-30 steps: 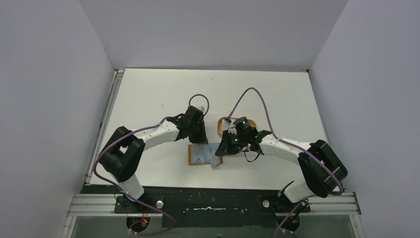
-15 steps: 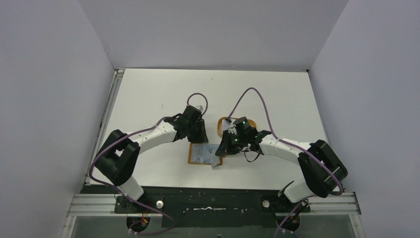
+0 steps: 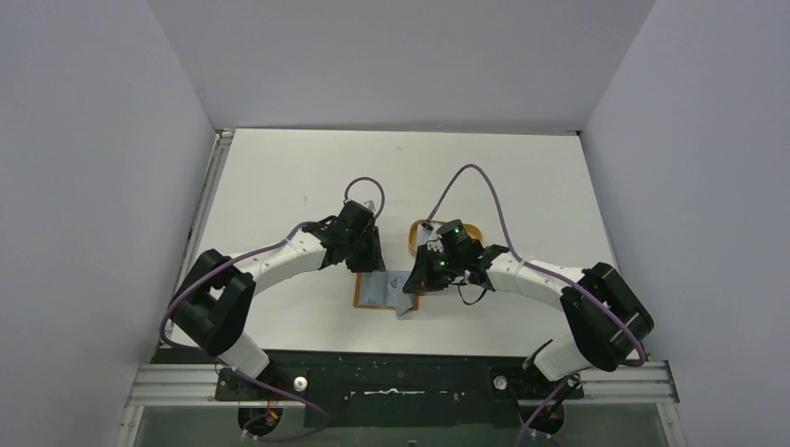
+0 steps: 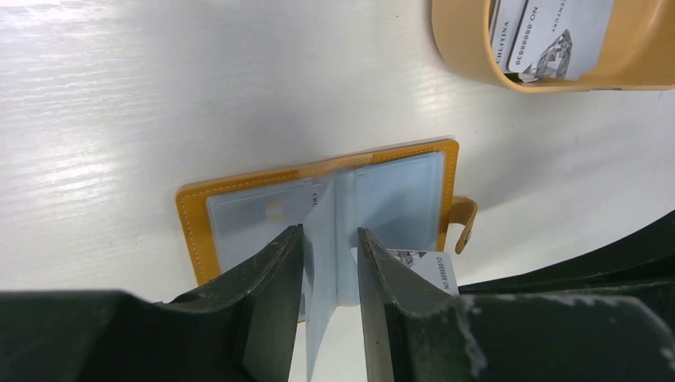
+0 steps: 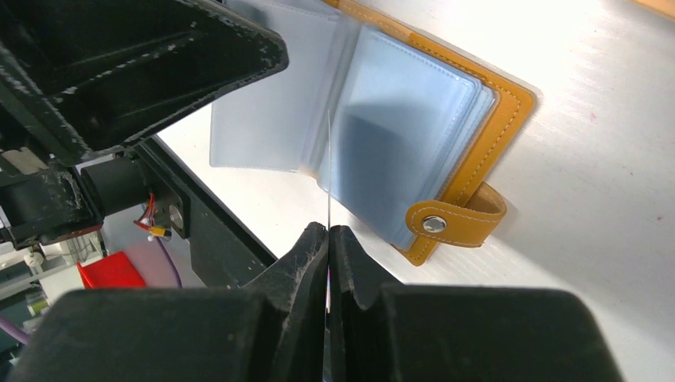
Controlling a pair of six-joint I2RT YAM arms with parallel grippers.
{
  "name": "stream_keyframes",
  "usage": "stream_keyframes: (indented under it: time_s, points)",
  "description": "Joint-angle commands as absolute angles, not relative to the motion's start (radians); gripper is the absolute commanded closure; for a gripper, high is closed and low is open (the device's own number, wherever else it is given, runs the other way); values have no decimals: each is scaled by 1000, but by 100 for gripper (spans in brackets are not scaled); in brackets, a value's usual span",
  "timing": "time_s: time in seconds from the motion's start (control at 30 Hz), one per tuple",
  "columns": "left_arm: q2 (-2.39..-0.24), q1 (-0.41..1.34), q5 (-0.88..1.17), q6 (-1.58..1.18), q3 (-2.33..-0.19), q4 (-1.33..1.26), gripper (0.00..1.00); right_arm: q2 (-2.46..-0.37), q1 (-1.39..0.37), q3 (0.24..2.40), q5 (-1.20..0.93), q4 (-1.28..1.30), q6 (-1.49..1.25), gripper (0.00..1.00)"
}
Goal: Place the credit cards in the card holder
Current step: Turn over the card slot in the card holder, then insert the credit card into the card holder.
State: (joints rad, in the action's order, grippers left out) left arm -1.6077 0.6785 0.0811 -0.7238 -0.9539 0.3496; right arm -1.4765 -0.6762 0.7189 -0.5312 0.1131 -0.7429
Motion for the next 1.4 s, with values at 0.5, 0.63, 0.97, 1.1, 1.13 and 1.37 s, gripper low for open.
stream_keyframes:
  time_s: [0.5,0.63,0.97,1.1,1.13,1.37]
  points:
    - [-1395,646,-169,-740,-868,474,65,-1505,-685,774,-514,35,-786,100]
    - [-1361,633,-169,-763,-810,453,65,-1535,-684,783,-523,11,-809,100]
    - [-1348,593,-108,-810,-715,378,67,-1580,-681,795,-526,-23,-845,100]
    - [-1361,591,-85,-815,-701,354,68,-1588,-681,793,-522,-29,-855,100]
    - [-1365,589,-78,-817,-697,348,68,-1591,-681,792,-522,-31,-859,100]
    - [-1382,589,-46,-832,-672,315,69,-1624,-681,783,-518,-71,-906,100]
